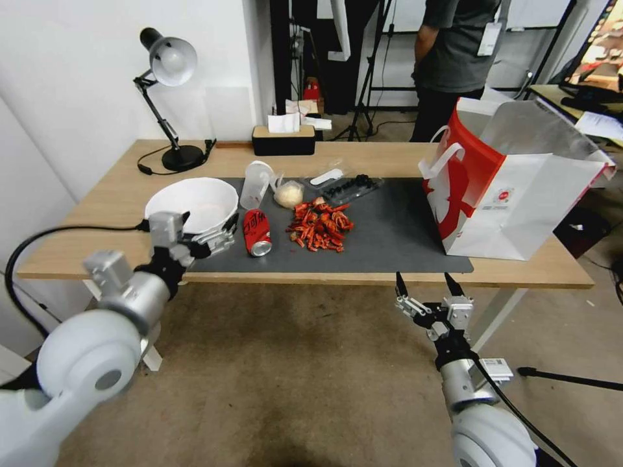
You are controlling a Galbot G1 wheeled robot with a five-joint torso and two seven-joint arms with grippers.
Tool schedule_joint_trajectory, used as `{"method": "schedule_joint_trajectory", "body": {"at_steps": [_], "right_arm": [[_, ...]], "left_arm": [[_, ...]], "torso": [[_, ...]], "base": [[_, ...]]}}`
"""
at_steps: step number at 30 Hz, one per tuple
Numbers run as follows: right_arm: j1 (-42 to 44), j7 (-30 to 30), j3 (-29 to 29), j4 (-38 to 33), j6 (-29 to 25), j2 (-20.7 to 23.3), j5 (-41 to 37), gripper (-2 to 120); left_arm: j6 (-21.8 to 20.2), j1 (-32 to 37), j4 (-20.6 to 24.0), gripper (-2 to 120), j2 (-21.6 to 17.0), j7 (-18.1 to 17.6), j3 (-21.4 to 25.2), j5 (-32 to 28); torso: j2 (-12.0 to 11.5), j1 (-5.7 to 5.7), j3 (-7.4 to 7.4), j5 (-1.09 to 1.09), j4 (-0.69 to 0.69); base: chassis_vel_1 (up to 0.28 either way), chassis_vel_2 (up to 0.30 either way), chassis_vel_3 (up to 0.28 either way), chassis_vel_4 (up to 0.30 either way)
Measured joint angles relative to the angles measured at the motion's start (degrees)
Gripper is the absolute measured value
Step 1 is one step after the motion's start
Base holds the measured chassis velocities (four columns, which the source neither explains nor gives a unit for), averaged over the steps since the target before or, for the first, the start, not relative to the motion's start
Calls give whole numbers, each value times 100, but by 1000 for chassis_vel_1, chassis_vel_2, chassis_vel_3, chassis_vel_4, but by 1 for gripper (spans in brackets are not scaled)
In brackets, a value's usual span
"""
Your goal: Pick up the trash from the table and place it into the takeout bag.
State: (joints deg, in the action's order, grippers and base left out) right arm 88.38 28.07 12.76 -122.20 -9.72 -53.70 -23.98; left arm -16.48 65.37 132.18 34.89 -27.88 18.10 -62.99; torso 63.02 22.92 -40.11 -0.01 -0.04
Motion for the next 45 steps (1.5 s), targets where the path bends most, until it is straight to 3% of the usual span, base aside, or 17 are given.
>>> {"method": "schedule_joint_trajectory", "body": {"at_steps": [2, 3, 6, 7, 10, 14, 16, 17, 20, 21, 23, 28, 39, 45], "right_arm": [[22, 3, 8, -14, 15, -40, 6, 100], [22, 3, 8, -14, 15, -40, 6, 100], [17, 9, 2, -16, 38, -64, 21, 100], [17, 9, 2, -16, 38, -64, 21, 100], [-12, 15, 1, 5, 56, -84, 35, 100], [-21, 18, 2, 16, 64, -96, 36, 100], [-23, 24, 19, 31, 73, -107, 38, 100], [-23, 24, 19, 31, 73, -107, 38, 100], [-15, 28, 65, 48, 74, -115, 38, 100], [-15, 28, 65, 48, 74, -115, 38, 100], [5, 29, 94, 60, 73, -131, 38, 100], [22, 28, 139, 81, 67, -152, 38, 100], [-36, 15, 143, 164, 36, -208, 24, 100], [-31, 7, 133, 175, 30, -234, 24, 100]], "left_arm": [[-222, -897, -294, 100, -107, -81, -772, -159], [-222, -897, -294, 100, -107, -81, -772, -159], [-599, -1778, -524, 100, -158, -224, -1516, -317], [-599, -1778, -524, 100, -158, -224, -1516, -317], [-974, -2620, -722, 100, -202, -356, -2386, -486], [-1242, -3015, -817, 100, -166, -408, -2689, -647], [-1745, -3828, -1066, 100, 40, -546, -3190, -986], [-1745, -3828, -1066, 100, 40, -546, -3190, -986], [-2175, -4531, -1404, 100, 300, -930, -3712, -1303], [-2175, -4531, -1404, 100, 300, -930, -3712, -1303], [-2411, -4855, -1634, 100, 538, -1373, -3993, -1688], [-2563, -5089, -2031, 100, 972, -1857, -4250, -2092], [-2598, -5201, -2621, 100, 1414, -2247, -4596, -2248], [-2591, -5224, -2824, 100, 1473, -2369, -4693, -2238]], "torso": [[0, 0, 0, 1, 4], [0, 0, 0, 1, 4], [0, 0, 1, 3, 3], [0, 0, 1, 3, 3], [0, 0, 0, 2, 5], [0, 0, 0, 1, 5], [1, 0, 1, 3, 4], [1, 0, 1, 3, 4], [1, 0, 0, 3, 4], [1, 0, 0, 3, 4], [1, 0, 0, 2, 3], [1, -1, 0, 2, 4], [1, -1, 0, 2, 4], [1, -1, 0, 1, 4]], "base": [[0, 0, 0, 0], [0, 0, 0, 0], [0, 0, 0, 0], [0, 0, 0, 0], [0, 0, 0, 0], [0, 0, 0, 0], [0, 0, 0, 0], [0, 0, 0, 0], [0, 0, 0, 0], [0, 0, 0, 0], [0, 0, 0, 0], [0, 0, 0, 0], [0, 0, 0, 0], [0, 0, 0, 0]]}}
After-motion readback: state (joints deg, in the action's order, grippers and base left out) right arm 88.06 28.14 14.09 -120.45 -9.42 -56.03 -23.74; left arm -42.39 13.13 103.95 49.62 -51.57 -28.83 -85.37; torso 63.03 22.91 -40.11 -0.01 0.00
